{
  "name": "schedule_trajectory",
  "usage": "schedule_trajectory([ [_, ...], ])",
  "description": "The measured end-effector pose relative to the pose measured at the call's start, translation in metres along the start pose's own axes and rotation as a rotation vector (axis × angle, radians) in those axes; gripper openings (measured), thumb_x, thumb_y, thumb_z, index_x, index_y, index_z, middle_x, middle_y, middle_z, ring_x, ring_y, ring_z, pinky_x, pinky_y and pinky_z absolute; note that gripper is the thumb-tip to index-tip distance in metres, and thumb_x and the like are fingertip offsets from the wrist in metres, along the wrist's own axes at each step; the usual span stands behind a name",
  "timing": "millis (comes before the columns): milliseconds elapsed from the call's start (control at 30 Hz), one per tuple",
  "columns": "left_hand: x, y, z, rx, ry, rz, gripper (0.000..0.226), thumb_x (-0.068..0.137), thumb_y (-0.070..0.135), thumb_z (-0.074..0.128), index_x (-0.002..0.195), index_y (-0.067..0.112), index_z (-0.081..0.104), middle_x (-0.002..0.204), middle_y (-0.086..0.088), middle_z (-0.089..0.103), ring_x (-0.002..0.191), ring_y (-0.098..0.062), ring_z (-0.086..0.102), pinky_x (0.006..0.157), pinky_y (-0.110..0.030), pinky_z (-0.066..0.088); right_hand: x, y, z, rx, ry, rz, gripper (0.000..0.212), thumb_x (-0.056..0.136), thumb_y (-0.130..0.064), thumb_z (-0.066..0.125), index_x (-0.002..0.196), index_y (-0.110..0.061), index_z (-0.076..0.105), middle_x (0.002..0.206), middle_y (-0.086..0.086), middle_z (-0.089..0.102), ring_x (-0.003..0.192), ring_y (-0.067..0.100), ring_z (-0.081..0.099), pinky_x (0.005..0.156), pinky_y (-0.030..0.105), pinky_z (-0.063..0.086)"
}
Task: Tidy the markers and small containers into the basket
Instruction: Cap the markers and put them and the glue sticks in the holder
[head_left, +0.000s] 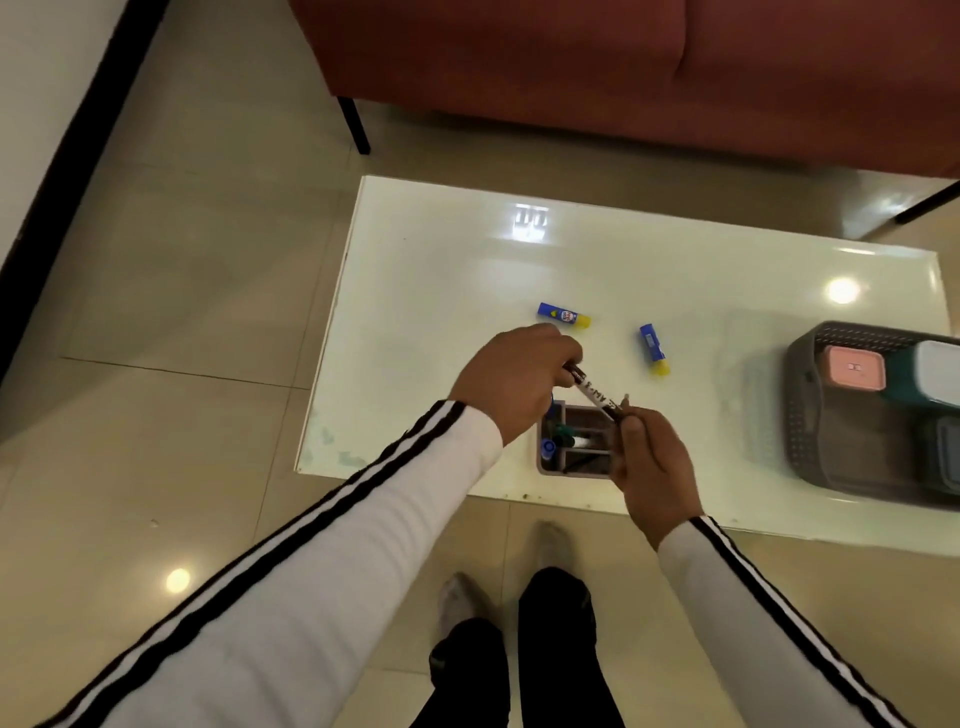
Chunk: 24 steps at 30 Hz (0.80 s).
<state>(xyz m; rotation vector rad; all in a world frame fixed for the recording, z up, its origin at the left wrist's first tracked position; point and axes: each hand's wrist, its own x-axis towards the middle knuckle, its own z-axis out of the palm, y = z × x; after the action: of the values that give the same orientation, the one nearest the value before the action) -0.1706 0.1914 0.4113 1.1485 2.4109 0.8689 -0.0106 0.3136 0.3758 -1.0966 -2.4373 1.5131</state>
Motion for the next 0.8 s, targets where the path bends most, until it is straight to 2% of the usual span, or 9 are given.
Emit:
schedule_trajectory([
  [67, 0.004, 0.005, 0.010, -0.059, -0.067, -0.068, 0.031, 0.089, 0.004, 0.062, 0.118, 0.014, 0.064, 0.110, -0.004, 0.062, 0.099, -0.023, 0.059, 0.085, -0.033, 0.044, -0.007, -0.003, -0.017, 0.054, 0.122, 0.040, 0.029, 0.093, -0.042, 0.042, 0.104, -0.023, 0.062, 0.087, -0.005, 0.063, 0.072, 0.014, 0.056, 0.067, 0.038, 0.049],
  [100, 0.001, 0.005, 0.016, -0.111, -0.065, -0.114, 0.039, 0.090, 0.007, 0.062, 0.128, 0.014, 0.059, 0.120, -0.005, 0.060, 0.106, -0.022, 0.058, 0.091, -0.034, 0.044, -0.009, -0.007, -0.025, 0.031, 0.156, 0.037, 0.026, 0.096, -0.037, 0.044, 0.107, -0.022, 0.063, 0.089, -0.006, 0.064, 0.075, 0.011, 0.059, 0.070, 0.032, 0.051],
  [167, -0.011, 0.000, 0.029, -0.131, -0.030, -0.196, 0.056, 0.091, 0.016, 0.064, 0.143, 0.017, 0.043, 0.138, -0.005, 0.049, 0.120, -0.023, 0.052, 0.102, -0.037, 0.042, -0.010, -0.009, -0.042, -0.107, 0.219, -0.034, 0.017, 0.099, -0.023, 0.051, 0.109, -0.018, 0.063, 0.091, -0.006, 0.066, 0.078, 0.006, 0.059, 0.070, 0.010, 0.043],
  [233, -0.025, -0.012, 0.043, -0.053, -0.010, -0.273, 0.062, 0.092, 0.022, 0.063, 0.147, 0.015, 0.036, 0.145, -0.007, 0.041, 0.128, -0.026, 0.046, 0.105, -0.038, 0.039, -0.009, -0.008, -0.053, -0.228, 0.246, -0.089, 0.015, 0.098, -0.019, 0.056, 0.109, -0.015, 0.064, 0.095, -0.005, 0.066, 0.082, 0.008, 0.058, 0.071, 0.005, 0.038],
  [333, -0.047, -0.035, 0.060, -0.048, 0.013, -0.417, 0.056, 0.095, 0.027, 0.057, 0.146, 0.015, 0.036, 0.145, -0.007, 0.039, 0.127, -0.027, 0.046, 0.103, -0.039, 0.041, -0.003, -0.003, -0.057, -0.430, 0.175, -0.133, 0.019, 0.098, -0.023, 0.056, 0.112, -0.015, 0.064, 0.100, -0.002, 0.065, 0.088, 0.012, 0.055, 0.076, 0.020, 0.041],
  [433, -0.061, -0.048, 0.072, -0.110, 0.029, -0.505, 0.052, 0.096, 0.029, 0.054, 0.143, 0.017, 0.038, 0.142, -0.006, 0.042, 0.122, -0.026, 0.051, 0.099, -0.044, 0.045, 0.006, 0.002, -0.049, -0.694, 0.084, -0.186, 0.019, 0.098, -0.028, 0.053, 0.110, -0.018, 0.065, 0.095, 0.002, 0.065, 0.093, 0.024, 0.055, 0.072, 0.036, 0.049],
  [533, -0.063, -0.052, 0.077, -0.119, 0.025, -0.474, 0.050, 0.096, 0.029, 0.053, 0.142, 0.017, 0.039, 0.141, -0.006, 0.043, 0.122, -0.026, 0.052, 0.097, -0.045, 0.046, 0.022, 0.006, -0.036, -0.811, -0.008, -0.224, 0.021, 0.098, -0.029, 0.052, 0.109, -0.018, 0.066, 0.090, 0.005, 0.065, 0.091, 0.029, 0.054, 0.068, 0.037, 0.047],
  [800, -0.049, -0.058, 0.078, -0.137, 0.028, -0.468, 0.048, 0.096, 0.026, 0.052, 0.141, 0.017, 0.040, 0.141, -0.003, 0.042, 0.122, -0.024, 0.050, 0.097, -0.044, 0.047, 0.062, 0.007, -0.007, -0.952, -0.239, -0.094, 0.027, 0.099, -0.038, 0.041, 0.113, -0.028, 0.063, 0.105, -0.001, 0.061, 0.102, 0.024, 0.050, 0.082, 0.036, 0.041],
])
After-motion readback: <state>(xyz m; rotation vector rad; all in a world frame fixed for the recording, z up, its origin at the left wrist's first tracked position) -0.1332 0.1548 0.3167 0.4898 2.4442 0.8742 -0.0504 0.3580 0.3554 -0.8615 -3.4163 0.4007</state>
